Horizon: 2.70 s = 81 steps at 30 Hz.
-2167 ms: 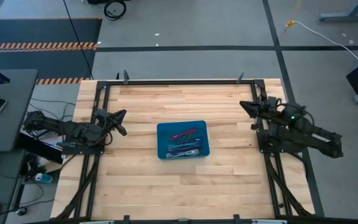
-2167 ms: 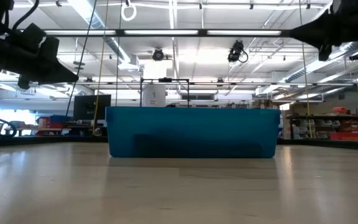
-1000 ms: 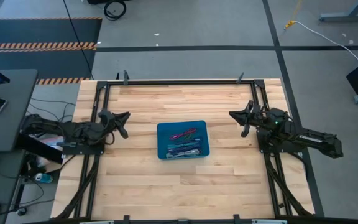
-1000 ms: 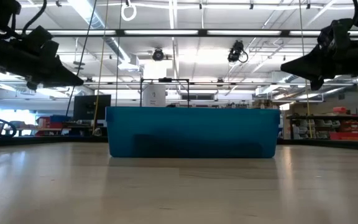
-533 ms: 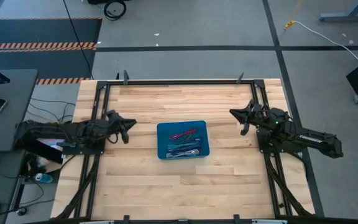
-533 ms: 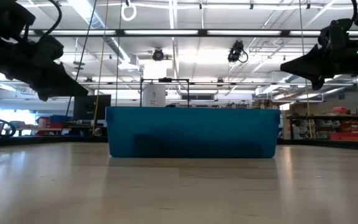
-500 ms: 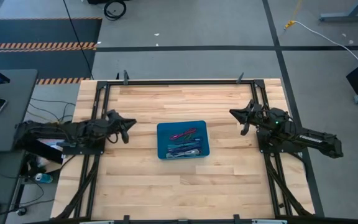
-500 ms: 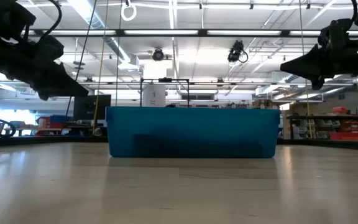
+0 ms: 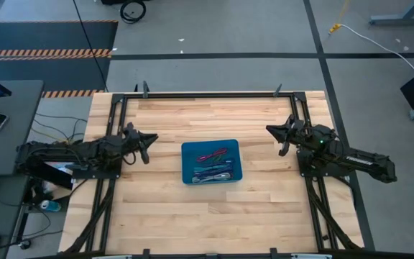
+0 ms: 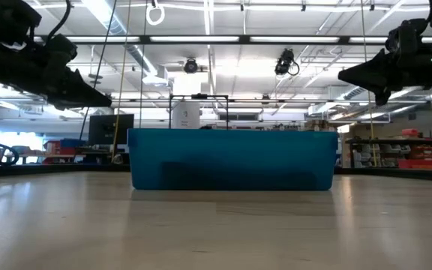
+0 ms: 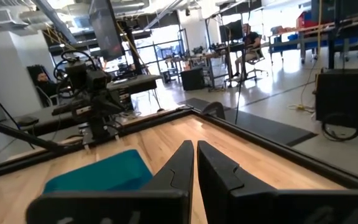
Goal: Pick and place USB-C Cables
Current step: Return to Home Position
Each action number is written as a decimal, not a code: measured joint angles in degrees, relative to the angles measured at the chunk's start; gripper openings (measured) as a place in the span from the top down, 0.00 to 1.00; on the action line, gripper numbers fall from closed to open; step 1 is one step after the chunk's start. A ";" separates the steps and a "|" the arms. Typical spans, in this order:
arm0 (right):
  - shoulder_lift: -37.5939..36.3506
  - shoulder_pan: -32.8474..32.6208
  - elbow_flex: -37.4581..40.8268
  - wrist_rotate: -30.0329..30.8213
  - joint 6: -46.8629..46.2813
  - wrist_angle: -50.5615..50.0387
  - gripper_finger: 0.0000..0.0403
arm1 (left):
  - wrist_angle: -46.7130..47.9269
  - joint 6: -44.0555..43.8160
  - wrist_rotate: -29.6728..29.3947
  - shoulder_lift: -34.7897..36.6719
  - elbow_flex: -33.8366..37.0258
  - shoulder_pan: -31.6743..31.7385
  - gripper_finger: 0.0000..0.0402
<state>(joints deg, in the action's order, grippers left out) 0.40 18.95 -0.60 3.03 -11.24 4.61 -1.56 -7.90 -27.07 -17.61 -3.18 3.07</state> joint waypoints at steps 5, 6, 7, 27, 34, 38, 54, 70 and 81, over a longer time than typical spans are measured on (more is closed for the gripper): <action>0.01 -0.01 0.00 -0.12 -0.29 0.04 0.93 | -0.19 -2.89 -0.10 0.00 -0.06 0.00 0.87; 0.01 -0.01 0.00 -0.21 0.17 0.04 0.93 | -0.29 -1.91 -0.08 0.00 -0.07 0.00 0.87; 0.01 -0.01 0.00 -0.53 0.81 0.02 0.93 | -0.50 -0.72 -0.06 0.00 -0.07 0.00 0.87; 0.36 -0.05 -0.02 -10.04 8.87 -3.26 0.93 | -5.31 13.45 -0.12 0.00 -0.24 -0.67 0.87; 0.36 -0.05 -0.02 -10.06 8.91 -1.85 0.93 | -10.45 19.63 -0.03 0.15 -0.35 -4.79 0.87; 0.36 -0.05 -0.04 -10.17 11.03 -0.72 0.93 | -5.91 16.99 0.00 0.81 -0.34 -7.09 0.87; 0.34 -0.03 -0.04 -10.65 16.19 -3.05 0.93 | 0.95 20.58 -0.03 12.92 -0.09 -9.86 0.87; 0.34 0.01 -0.04 -8.80 17.90 -3.41 0.93 | 6.42 20.57 0.39 17.27 -0.29 -9.86 0.87; 0.34 0.01 -0.04 -7.59 15.93 -3.57 0.93 | 6.53 20.61 0.80 17.27 -0.24 -9.86 0.87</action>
<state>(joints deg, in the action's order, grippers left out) 0.73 18.96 -0.64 -4.56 4.69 1.04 4.98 12.71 -26.26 -0.34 -3.42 -6.79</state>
